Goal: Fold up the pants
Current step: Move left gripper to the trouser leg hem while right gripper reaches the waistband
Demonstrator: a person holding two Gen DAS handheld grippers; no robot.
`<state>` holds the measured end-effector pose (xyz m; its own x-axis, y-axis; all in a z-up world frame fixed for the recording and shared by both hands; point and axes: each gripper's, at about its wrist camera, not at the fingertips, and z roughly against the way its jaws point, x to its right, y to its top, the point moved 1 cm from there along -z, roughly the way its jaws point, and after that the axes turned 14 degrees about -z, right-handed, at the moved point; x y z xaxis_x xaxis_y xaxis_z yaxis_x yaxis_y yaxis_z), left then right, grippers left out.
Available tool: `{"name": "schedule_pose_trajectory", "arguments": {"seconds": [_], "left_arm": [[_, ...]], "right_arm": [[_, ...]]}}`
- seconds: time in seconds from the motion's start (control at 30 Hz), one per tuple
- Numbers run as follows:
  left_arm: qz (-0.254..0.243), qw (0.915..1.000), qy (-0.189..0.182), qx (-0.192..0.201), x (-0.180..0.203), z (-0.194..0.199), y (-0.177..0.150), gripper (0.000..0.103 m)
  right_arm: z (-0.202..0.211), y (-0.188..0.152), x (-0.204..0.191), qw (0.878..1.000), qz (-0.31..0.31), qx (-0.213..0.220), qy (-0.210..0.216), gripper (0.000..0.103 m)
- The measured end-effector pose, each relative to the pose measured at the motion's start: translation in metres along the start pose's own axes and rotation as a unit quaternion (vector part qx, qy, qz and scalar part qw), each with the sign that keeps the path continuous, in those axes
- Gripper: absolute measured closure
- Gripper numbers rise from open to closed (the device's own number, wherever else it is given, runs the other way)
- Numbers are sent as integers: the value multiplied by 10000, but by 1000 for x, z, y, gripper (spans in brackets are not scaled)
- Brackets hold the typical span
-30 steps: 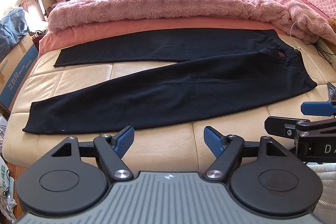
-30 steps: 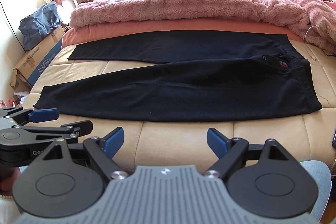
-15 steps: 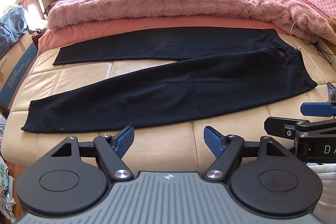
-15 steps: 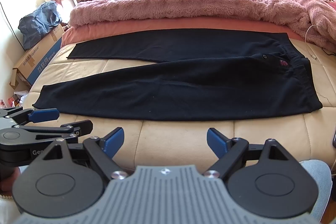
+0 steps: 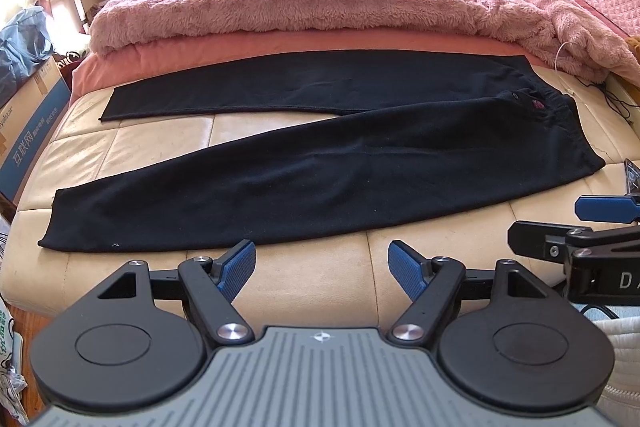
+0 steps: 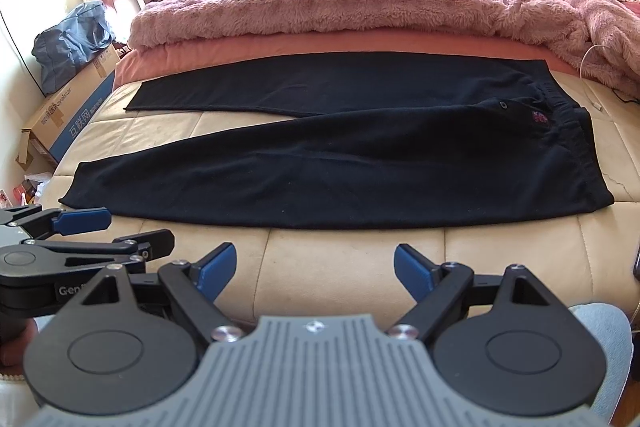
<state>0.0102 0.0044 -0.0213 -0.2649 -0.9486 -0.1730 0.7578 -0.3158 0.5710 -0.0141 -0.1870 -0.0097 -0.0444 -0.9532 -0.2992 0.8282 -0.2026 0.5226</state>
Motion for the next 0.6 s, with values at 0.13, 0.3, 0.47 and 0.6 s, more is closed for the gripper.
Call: {"name": "schedule_pose_trajectory", "arguments": {"seconds": [0.13, 0.3, 0.47, 0.6], "left_arm": [[113, 9999, 44, 112, -9, 1, 4, 15], [261, 9982, 277, 455, -28, 2, 16, 22], [116, 9948, 525, 865, -51, -1, 29, 25], [-177, 9908, 807, 1068, -70, -10, 33, 29]], "right_arm": [[0, 8, 1, 9999, 6, 119, -54, 21], [1, 22, 6, 9983, 9, 568, -99, 21], [3, 44, 11, 9902, 316, 1317, -331, 21], [1, 60, 19, 9785, 650, 1886, -517, 21]]}}
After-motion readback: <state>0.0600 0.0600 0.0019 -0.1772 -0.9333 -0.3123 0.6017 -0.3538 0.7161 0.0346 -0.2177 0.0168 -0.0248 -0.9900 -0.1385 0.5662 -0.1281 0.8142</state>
